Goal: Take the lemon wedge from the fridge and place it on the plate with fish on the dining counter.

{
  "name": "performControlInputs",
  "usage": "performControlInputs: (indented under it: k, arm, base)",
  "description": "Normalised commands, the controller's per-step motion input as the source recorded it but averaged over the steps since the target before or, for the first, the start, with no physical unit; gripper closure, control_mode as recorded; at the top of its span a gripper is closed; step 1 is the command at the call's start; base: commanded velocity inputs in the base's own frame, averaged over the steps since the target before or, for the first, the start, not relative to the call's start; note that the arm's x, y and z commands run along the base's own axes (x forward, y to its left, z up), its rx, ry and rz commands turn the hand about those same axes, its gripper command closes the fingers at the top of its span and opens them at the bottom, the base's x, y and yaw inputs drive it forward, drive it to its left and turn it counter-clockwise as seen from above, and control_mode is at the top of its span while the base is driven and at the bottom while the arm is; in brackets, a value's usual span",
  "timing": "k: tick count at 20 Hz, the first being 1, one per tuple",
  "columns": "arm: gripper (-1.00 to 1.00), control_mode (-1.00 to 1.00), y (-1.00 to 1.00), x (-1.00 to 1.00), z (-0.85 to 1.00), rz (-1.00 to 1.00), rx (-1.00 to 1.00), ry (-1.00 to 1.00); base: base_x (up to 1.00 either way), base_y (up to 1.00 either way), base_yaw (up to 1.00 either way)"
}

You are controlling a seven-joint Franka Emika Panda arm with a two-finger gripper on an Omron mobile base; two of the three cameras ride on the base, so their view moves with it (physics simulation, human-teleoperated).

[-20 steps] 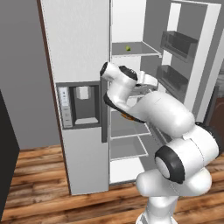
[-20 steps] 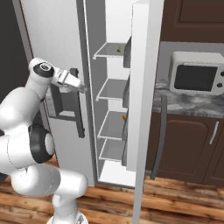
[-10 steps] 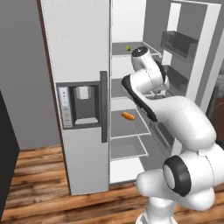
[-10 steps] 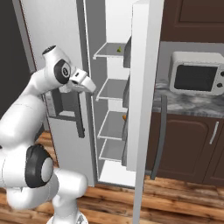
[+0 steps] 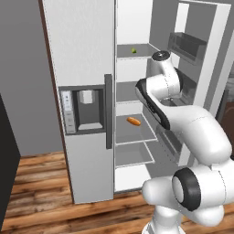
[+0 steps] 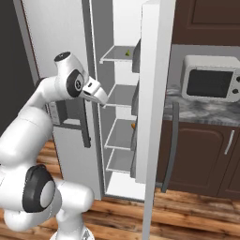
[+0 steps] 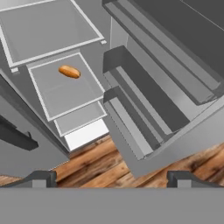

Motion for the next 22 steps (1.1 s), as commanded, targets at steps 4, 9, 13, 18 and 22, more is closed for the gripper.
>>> performControlInputs:
  k: [4, 9, 13, 18, 22]
  arm:
    - [-1.0, -1.0, 0.0, 0.0, 0.0, 0.0, 0.0, 0.0]
    - [-1.0, -1.0, 0.0, 0.0, 0.0, 0.0, 0.0, 0.0]
    - [-1.0, -1.0, -0.07, 0.05, 0.0, 0.02, 0.0, -0.04]
    - [-1.0, 1.0, 0.0, 0.0, 0.0, 0.0, 0.0, 0.0]
    - [-1.0, 1.0, 0.0, 0.0, 0.0, 0.0, 0.0, 0.0]
  base:
    - [0.0, 0.0, 0.0]
    - [0.0, 0.0, 0.0]
    - [0.0, 0.0, 0.0]
    - [0.62, -0.04, 0.0]
    - [0.52, -0.02, 0.01]
